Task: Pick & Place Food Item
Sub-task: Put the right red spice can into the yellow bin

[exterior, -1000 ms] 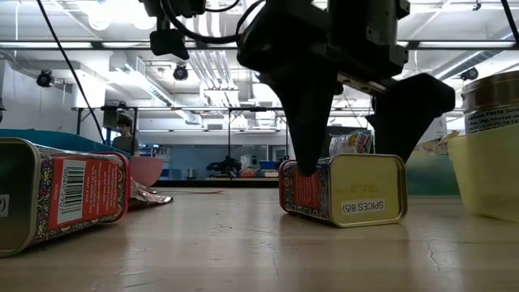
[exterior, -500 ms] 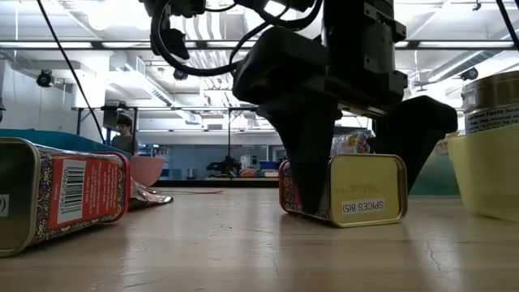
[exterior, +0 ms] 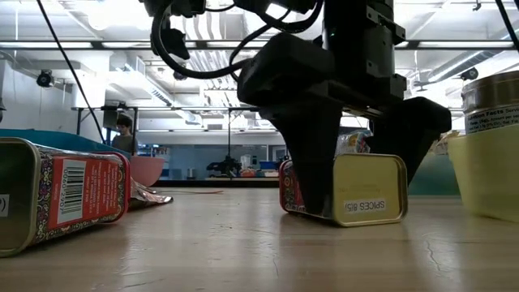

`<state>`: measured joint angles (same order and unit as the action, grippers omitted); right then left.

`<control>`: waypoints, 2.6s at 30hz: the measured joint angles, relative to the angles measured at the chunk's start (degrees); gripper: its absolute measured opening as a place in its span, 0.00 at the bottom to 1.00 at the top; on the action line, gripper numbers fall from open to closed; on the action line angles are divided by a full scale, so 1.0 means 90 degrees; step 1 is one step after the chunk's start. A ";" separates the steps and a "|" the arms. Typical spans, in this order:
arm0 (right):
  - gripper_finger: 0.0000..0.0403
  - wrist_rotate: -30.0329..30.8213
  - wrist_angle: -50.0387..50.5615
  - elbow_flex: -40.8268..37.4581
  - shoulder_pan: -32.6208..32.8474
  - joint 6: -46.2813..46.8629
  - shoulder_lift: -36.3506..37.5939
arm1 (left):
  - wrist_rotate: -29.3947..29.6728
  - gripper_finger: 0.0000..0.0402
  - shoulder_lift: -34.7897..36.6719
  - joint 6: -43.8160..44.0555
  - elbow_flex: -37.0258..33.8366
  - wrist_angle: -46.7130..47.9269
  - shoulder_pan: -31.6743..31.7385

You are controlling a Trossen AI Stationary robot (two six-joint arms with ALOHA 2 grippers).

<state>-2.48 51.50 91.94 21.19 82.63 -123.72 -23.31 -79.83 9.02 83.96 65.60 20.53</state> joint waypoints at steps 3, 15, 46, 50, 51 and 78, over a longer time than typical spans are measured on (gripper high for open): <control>0.96 0.0063 0.0108 0.0000 0.0000 -0.0120 0.0000 | -0.0002 0.98 0.0000 0.0000 0.0000 0.0001 0.0000; 0.69 0.0110 -0.0138 0.0041 0.0005 -0.0674 0.0002 | 0.0000 0.98 0.0000 0.0017 0.0000 -0.0002 0.0000; 0.69 0.0076 -0.0239 -0.0092 -0.0126 -0.2566 0.0010 | -0.0002 0.98 0.0000 -0.0005 0.0000 -0.0003 0.0000; 0.69 0.0062 -0.0245 -0.0082 -0.0113 -0.2879 0.0024 | -0.0002 0.98 0.0000 -0.0003 0.0000 -0.0002 0.0000; 0.69 0.0030 -0.0243 -0.0064 -0.0093 -0.2955 0.0030 | -0.0002 0.98 0.0000 -0.0005 0.0000 -0.0002 0.0000; 0.69 0.1301 -0.1029 -0.0049 0.0495 -0.3390 0.2617 | -0.0003 0.98 0.0000 0.0755 0.0001 -0.0416 -0.0022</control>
<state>9.22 42.24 91.50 25.65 52.12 -100.17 -23.35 -79.83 15.81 83.97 61.86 20.34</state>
